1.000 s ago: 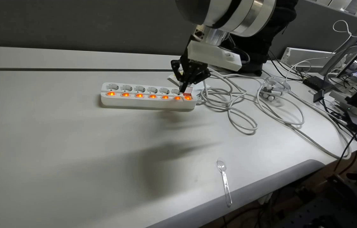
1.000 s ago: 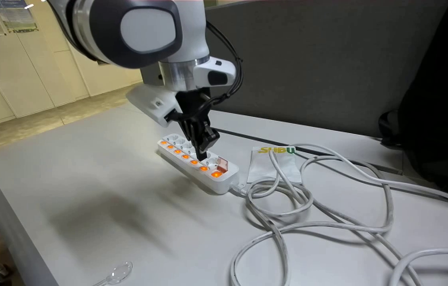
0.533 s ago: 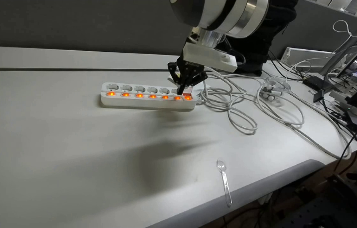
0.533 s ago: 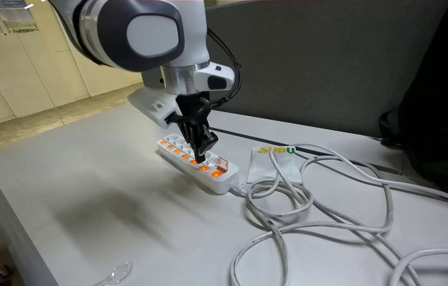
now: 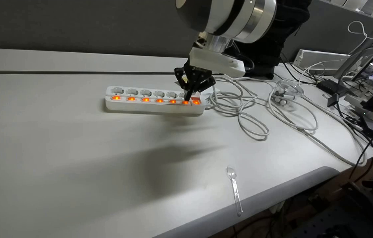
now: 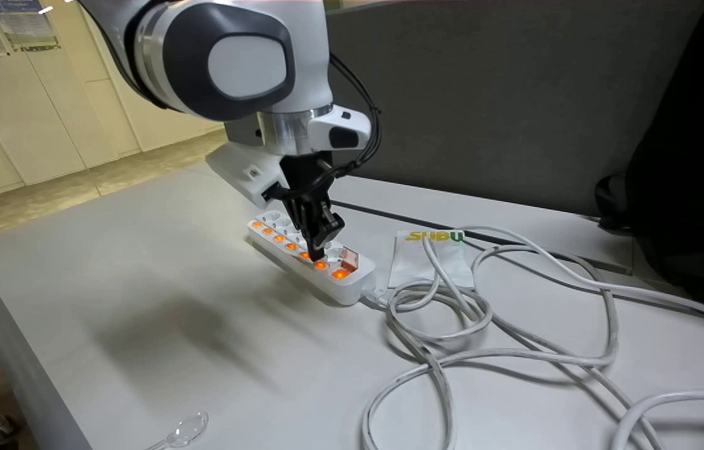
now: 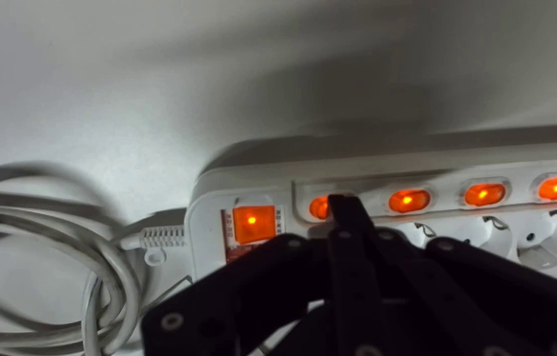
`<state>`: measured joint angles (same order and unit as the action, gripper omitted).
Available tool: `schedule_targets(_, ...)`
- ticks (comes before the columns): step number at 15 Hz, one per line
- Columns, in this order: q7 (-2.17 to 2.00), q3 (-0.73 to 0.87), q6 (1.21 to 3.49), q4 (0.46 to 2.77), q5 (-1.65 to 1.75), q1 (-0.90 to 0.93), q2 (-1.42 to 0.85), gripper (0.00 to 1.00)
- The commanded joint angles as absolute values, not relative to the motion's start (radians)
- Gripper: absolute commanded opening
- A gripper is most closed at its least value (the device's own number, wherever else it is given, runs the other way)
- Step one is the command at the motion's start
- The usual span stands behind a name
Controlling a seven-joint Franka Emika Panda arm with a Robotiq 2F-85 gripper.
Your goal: Turn off the second switch from the right
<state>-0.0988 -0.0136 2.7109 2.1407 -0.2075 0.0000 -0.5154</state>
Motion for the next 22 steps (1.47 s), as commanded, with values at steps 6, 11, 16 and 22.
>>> schedule_targets(6, -0.157, 0.006, 2.675, 2.104, -0.193, 0.01, -0.539, 0.0)
schedule_targets(11, -0.154, 0.001, 2.669, 2.094, -0.199, 0.006, -0.552, 0.0)
schedule_targets(16, -0.157, 0.003, 2.657, 2.079, -0.198, 0.007, -0.566, 0.0)
schedule_targets(22, -0.169, 0.012, 2.653, 2.068, -0.19, 0.017, -0.585, 0.0)
